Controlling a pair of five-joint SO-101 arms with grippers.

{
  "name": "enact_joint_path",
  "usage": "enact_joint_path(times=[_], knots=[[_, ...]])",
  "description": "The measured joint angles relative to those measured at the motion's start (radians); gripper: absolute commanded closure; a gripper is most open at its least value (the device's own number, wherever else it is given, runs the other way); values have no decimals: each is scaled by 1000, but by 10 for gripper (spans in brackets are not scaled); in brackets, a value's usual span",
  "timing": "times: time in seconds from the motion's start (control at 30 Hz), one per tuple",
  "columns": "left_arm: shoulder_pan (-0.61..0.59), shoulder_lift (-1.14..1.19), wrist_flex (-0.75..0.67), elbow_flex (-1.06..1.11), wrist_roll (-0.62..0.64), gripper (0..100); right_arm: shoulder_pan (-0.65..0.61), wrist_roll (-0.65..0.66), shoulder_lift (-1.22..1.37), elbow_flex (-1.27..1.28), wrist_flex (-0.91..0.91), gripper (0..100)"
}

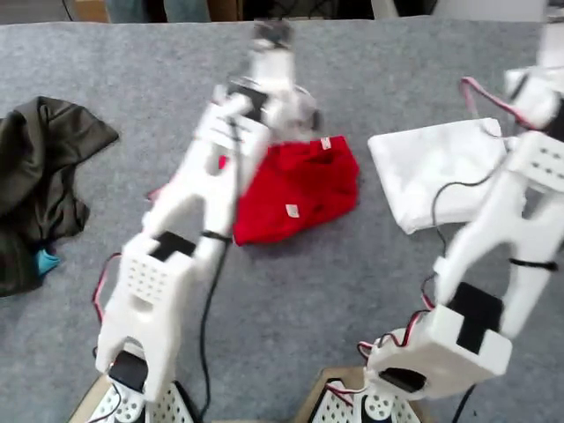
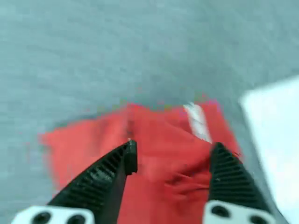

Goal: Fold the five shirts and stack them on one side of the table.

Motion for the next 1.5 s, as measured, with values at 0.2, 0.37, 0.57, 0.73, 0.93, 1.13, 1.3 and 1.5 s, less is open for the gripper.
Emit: enact_joint_path(times=[0.2,0.37,0.57,0.73,0.93,1.13,1.3,1.5], knots=[[-213,-2,121,23,-87,970,-290,-2,0,161,0,984],[-295,51,106,216,-106,971,-580,2,0,319,0,984],[-353,86,-75,427,-107,971,-790,2,152,347,-18,984],[-382,83,-106,453,-14,971,-798,0,385,250,-41,984],[-382,83,-109,453,14,971,-764,2,618,34,31,984],[-382,83,-109,453,14,971,-638,0,738,-216,103,984],[-384,83,-109,453,14,971,-539,2,781,-362,124,984],[-384,83,-109,453,14,971,-476,2,783,-413,118,984]])
